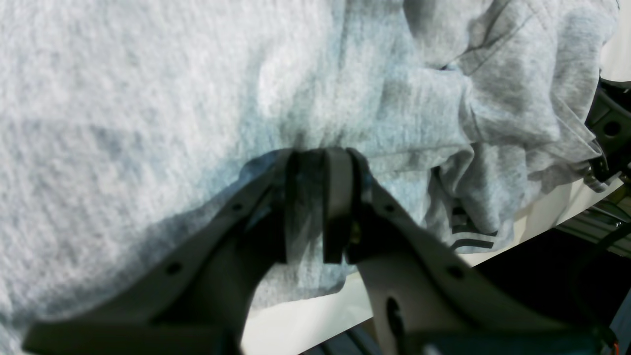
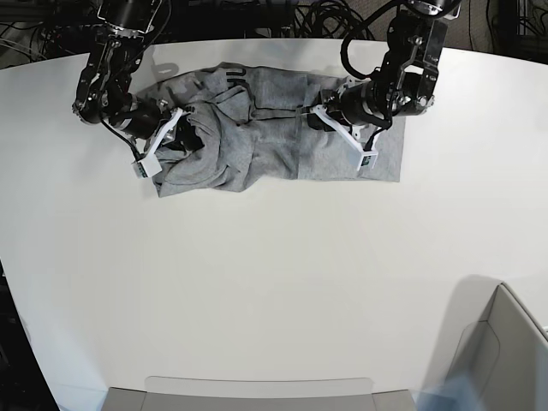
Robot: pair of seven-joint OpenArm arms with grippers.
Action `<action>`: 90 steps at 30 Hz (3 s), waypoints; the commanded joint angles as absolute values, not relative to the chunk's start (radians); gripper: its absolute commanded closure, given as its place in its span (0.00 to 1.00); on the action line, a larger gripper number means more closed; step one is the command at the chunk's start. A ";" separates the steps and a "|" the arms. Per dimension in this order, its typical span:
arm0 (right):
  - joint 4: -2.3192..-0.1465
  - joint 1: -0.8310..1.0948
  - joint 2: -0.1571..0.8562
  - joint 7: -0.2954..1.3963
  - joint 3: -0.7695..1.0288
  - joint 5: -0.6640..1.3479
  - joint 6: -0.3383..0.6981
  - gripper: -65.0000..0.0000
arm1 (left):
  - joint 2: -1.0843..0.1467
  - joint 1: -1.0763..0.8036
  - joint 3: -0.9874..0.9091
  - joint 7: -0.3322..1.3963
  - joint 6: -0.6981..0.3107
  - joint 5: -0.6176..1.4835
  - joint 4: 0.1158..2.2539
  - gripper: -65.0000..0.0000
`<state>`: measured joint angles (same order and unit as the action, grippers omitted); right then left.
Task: Fold the T-shirt properly
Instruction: 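Fold the shirt end held by the right gripper toward the left gripper, then release the left gripper and carry the shirt end over with the right gripper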
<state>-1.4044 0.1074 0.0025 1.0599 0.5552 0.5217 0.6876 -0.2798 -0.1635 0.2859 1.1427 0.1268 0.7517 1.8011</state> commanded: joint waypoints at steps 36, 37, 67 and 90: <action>-1.922 0.050 -0.085 1.136 0.584 -0.162 0.698 1.00 | -0.321 -0.329 -0.097 1.268 0.122 0.760 2.012 0.85; -1.942 0.061 -0.097 1.136 0.558 -0.162 0.698 1.00 | -0.321 -0.329 -0.114 1.276 0.122 0.760 2.012 0.85; -1.886 0.045 -0.153 1.136 -0.372 -0.232 0.507 1.00 | -0.321 -0.358 -0.286 1.279 0.122 0.756 1.962 0.85; -1.998 0.087 -0.148 1.035 -0.611 -0.239 0.255 0.75 | -0.321 -0.358 -0.286 1.276 0.122 0.756 1.962 0.85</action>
<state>-1.9907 0.0921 -0.1368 1.0519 -0.6109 -0.2390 0.2596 -0.3130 -0.3607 -0.2829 1.2793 0.1238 0.7486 1.9480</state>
